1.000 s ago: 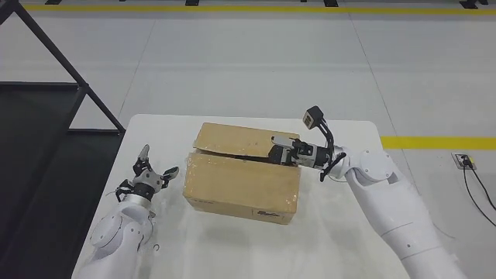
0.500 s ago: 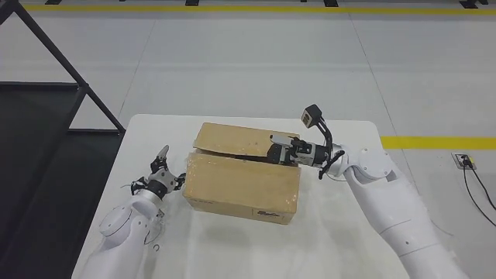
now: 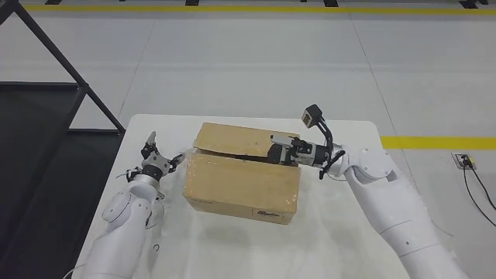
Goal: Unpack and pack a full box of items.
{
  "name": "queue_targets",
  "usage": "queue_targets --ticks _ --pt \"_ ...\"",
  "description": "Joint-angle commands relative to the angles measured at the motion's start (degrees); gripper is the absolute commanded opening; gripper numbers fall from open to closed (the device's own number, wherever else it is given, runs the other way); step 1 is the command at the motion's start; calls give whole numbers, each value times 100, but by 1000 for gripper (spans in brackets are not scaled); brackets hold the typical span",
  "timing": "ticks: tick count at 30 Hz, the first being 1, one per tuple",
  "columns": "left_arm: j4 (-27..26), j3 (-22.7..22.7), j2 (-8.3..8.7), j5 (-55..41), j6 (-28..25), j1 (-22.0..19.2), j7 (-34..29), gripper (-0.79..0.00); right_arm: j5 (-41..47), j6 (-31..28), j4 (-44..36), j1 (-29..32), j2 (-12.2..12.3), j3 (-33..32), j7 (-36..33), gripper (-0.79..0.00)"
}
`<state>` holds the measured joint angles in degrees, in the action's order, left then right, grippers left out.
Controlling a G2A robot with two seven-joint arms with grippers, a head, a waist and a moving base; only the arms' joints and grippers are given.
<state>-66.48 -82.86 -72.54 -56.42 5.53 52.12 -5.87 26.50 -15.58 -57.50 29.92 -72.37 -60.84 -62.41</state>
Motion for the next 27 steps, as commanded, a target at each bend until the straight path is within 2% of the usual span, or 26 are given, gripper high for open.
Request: queue_targets --ticks 1,7,12,15,20,27 --pt "-7 -80 5 -20 -60 19 39 0 15 -25 22 -6 -3 -2 -9 0" --pt "-161 -251 52 379 -275 270 34 0 37 -58 90 -34 -13 1 -46 0" --pt "-484 -402 151 1158 -361 715 -265 0 62 -81 153 -48 -20 -3 -75 0" --pt "-612 -512 186 1318 -225 874 -301 0 73 -79 184 -69 -29 9 -97 0" --pt "-727 -583 213 1206 335 973 -507 0 80 -91 220 -106 -51 51 -107 0" --pt "-949 -486 209 1314 445 1131 -588 0 78 -102 238 -114 -65 64 -86 0"
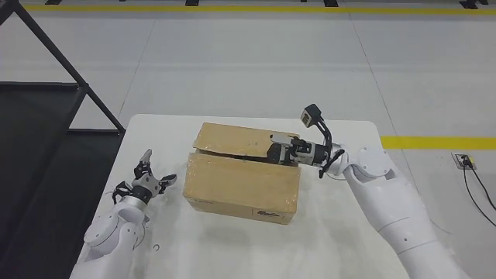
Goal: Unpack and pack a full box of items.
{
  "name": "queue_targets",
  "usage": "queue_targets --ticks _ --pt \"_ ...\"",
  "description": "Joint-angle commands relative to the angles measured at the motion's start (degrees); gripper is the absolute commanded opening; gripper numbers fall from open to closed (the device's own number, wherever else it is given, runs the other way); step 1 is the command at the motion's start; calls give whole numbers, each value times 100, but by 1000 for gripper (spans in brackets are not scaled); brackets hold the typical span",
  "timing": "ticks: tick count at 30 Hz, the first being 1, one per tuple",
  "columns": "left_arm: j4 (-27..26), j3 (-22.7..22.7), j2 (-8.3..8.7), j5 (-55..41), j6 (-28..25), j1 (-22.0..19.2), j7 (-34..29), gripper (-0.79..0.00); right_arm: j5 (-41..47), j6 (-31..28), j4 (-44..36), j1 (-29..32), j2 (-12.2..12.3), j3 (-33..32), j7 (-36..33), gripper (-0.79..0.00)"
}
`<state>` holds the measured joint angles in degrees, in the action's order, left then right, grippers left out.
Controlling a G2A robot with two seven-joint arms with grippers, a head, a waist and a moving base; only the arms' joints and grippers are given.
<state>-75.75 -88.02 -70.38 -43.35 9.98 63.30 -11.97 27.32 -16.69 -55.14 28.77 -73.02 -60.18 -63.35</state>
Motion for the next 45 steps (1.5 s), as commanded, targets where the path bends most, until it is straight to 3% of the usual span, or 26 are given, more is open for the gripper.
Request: queue_targets --ticks 1,18,26,32,37,45 --pt "-39 62 -13 13 9 15 41 0 -9 19 5 4 -1 -2 23 0" --pt "203 484 -130 -138 183 -283 287 0 -27 35 -278 160 25 -111 80 0" --pt "772 739 -261 -490 -265 -721 386 0 -29 19 -733 371 60 -247 312 0" --pt "927 737 -326 -646 -688 -859 624 0 -94 528 -1140 604 121 -391 526 0" --pt "924 690 -359 -708 -931 -923 770 0 -137 963 -1117 607 125 -351 569 0" --pt "626 497 -377 -762 -1311 -818 918 0 -136 1013 -865 555 92 -253 629 0"
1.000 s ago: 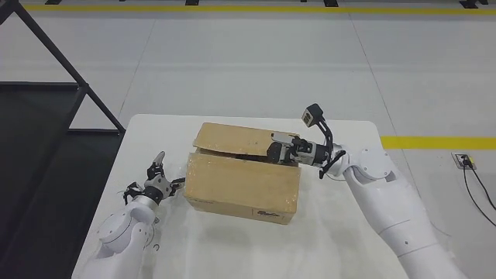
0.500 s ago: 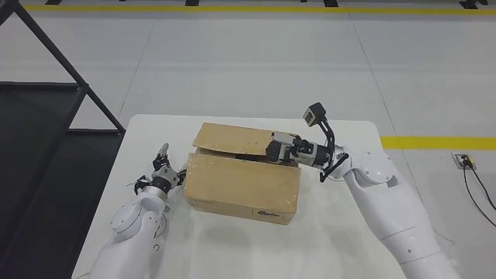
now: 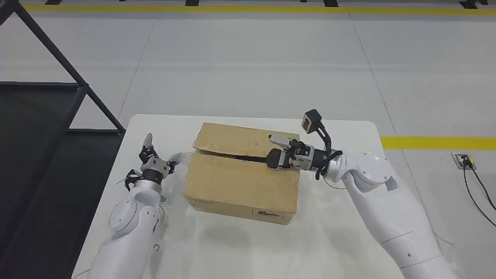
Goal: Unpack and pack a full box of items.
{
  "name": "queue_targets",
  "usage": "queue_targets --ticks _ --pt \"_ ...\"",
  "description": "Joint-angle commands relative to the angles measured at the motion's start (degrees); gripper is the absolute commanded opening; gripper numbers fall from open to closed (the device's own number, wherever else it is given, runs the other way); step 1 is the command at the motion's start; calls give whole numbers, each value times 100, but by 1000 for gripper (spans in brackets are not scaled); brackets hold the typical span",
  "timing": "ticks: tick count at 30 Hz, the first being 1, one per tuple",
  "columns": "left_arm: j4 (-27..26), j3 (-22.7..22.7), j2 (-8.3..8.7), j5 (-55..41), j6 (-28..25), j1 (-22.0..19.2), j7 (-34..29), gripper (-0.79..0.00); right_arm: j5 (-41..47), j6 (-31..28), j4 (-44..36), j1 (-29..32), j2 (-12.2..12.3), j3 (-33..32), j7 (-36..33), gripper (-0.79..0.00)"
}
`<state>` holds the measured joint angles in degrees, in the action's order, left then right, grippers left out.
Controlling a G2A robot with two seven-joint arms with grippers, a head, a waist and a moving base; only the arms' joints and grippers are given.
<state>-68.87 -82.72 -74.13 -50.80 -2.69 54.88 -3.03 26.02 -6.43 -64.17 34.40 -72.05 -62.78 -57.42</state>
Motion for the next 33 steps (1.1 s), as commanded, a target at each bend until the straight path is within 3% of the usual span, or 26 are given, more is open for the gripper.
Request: queue_targets --ticks 1,18,33 --pt "-128 -72 -1 -5 -111 47 56 0 4 -19 77 -10 -10 15 59 0" --pt "-1311 -296 -53 303 -827 571 584 0 -20 -190 463 -142 -94 141 317 0" --pt "-1811 -389 -111 538 -1058 691 778 0 23 -253 735 -261 -155 220 214 0"
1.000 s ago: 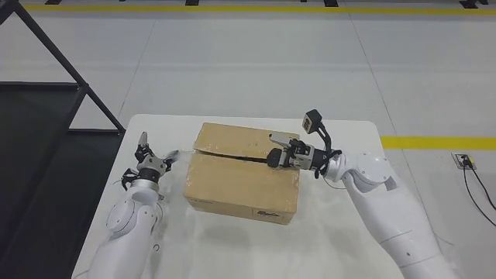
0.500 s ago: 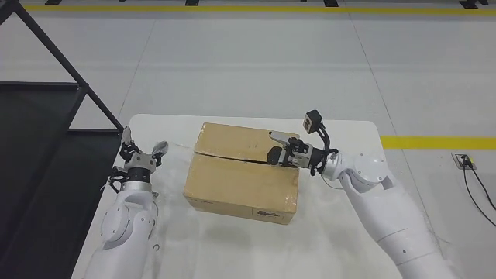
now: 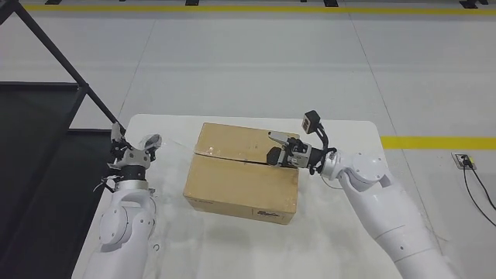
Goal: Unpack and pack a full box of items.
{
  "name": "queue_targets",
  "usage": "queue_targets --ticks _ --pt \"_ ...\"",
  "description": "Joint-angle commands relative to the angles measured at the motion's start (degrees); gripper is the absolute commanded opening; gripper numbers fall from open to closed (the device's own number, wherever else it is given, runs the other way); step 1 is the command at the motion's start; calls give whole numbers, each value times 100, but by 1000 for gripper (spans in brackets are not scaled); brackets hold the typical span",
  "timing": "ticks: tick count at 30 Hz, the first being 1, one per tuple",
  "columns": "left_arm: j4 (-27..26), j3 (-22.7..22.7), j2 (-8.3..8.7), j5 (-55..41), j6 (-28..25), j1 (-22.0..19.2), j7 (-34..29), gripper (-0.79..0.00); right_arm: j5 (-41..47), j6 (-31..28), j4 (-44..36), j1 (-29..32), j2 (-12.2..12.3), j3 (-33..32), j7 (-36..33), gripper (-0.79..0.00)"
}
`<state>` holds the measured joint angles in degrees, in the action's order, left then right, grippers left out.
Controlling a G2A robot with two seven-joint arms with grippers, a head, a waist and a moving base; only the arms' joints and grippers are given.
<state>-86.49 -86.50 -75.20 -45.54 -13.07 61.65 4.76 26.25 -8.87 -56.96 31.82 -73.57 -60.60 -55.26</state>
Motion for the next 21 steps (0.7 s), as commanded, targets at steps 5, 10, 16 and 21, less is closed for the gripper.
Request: queue_targets --ticks 5,10,16,21 --pt "-227 -54 -15 80 -49 69 -2 0 2 -22 59 -16 -14 6 -19 0" --pt "-445 -64 -28 206 -69 125 -30 0 6 -29 92 -21 -23 1 -20 0" --pt "-689 -18 -51 407 -135 181 -43 0 -4 -21 122 -32 -32 -4 -21 0" --pt "-869 62 -76 561 -148 191 -56 0 -4 -45 134 -29 -36 -21 -46 0"
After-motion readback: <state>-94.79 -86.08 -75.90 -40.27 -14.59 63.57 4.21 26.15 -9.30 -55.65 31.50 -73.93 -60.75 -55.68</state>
